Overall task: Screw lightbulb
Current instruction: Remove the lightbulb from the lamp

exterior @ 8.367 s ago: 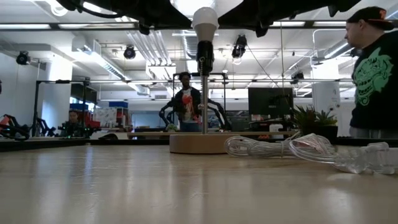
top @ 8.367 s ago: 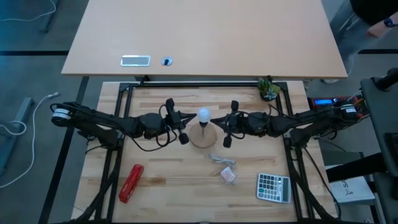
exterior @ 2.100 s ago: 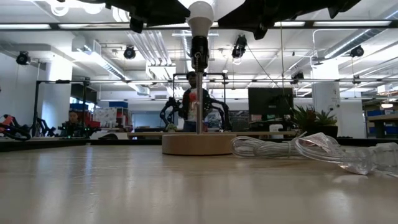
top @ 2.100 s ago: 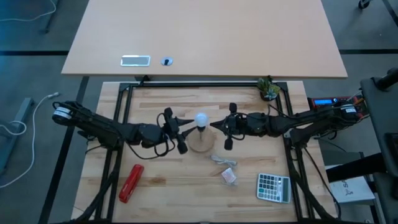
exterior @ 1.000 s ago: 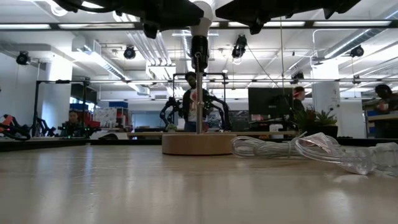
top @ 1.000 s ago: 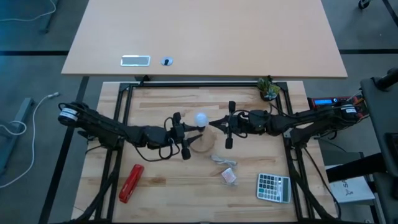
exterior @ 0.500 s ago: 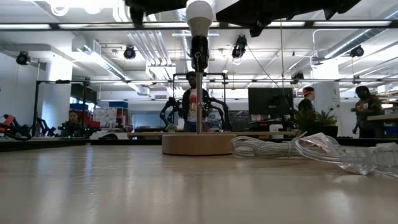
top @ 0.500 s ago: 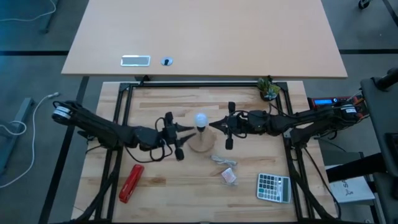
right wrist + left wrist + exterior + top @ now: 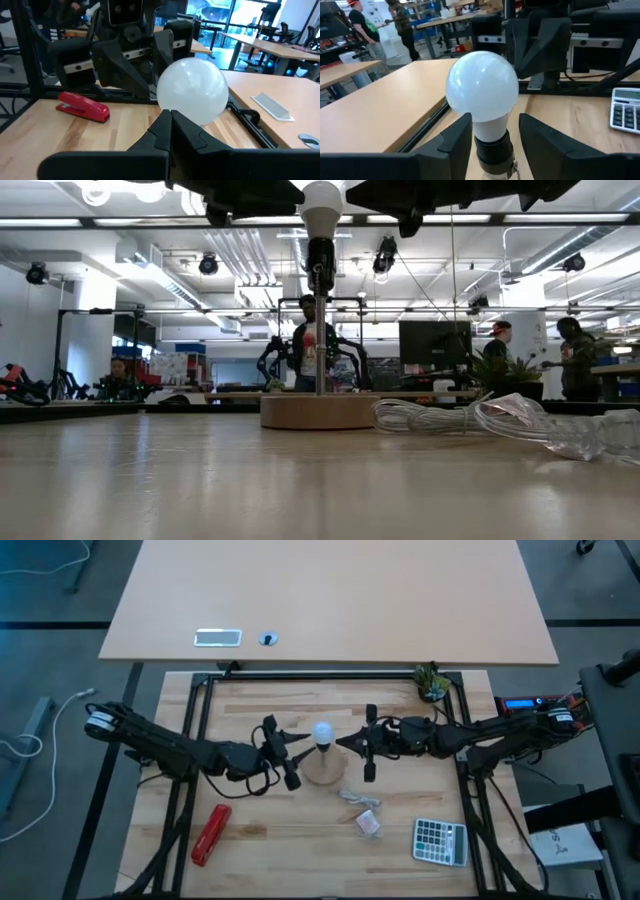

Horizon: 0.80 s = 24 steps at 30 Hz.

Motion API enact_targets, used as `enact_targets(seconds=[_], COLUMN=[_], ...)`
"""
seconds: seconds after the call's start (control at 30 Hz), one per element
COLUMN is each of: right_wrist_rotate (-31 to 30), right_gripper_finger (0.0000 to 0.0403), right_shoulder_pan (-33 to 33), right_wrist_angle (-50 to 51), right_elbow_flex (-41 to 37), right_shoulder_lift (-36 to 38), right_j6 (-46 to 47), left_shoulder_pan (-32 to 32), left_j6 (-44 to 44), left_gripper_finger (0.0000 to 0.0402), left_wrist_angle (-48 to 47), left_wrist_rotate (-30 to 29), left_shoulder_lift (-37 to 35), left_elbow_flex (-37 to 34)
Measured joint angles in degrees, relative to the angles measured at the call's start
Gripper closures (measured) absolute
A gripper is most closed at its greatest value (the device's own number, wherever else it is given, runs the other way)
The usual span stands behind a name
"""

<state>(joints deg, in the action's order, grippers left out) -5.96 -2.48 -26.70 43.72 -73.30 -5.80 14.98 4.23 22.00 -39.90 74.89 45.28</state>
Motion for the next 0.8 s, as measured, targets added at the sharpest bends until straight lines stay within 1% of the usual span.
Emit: enact_targets(seconds=[0.13,0.2,0.3,0.4,0.57,0.8], right_wrist_rotate=[0.02,0.02,0.10,0.05,-2.96,-3.80], right_gripper_finger=[0.0403,0.0403,0.0403,0.0403,0.0403,0.0403], right_shoulder_pan=[0.00,0.00,0.00,0.00,0.02,0.04], right_wrist_angle=[-2.30,-2.82,-5.17,-5.73,-5.66,-4.81], right_elbow_flex=[0.00,-0.07,-0.07,-0.07,-0.07,-0.07], right_shoulder_lift=[-0.81,-1.76,-3.92,-5.07,-4.85,-4.50], right_j6=[0.21,-0.02,0.03,0.22,-0.15,-0.22], left_shoulder_pan=[-0.13,-0.19,-0.20,-0.26,-0.21,-0.20], left_j6=[0.98,1.34,1.29,0.61,-0.24,-1.47], left_gripper_finger=[0.0229,0.0225,0.0223,0.0229,0.0243,0.0257], left_wrist_angle=[1.89,2.81,3.07,3.06,2.92,2.44], left_wrist_rotate=[0.31,2.04,2.95,3.53,4.93,5.71], left_shoulder_lift=[0.04,0.04,0.04,0.04,0.05,0.05], left_elbow_flex=[-0.02,-0.02,-0.02,-0.02,-0.02,-0.04])
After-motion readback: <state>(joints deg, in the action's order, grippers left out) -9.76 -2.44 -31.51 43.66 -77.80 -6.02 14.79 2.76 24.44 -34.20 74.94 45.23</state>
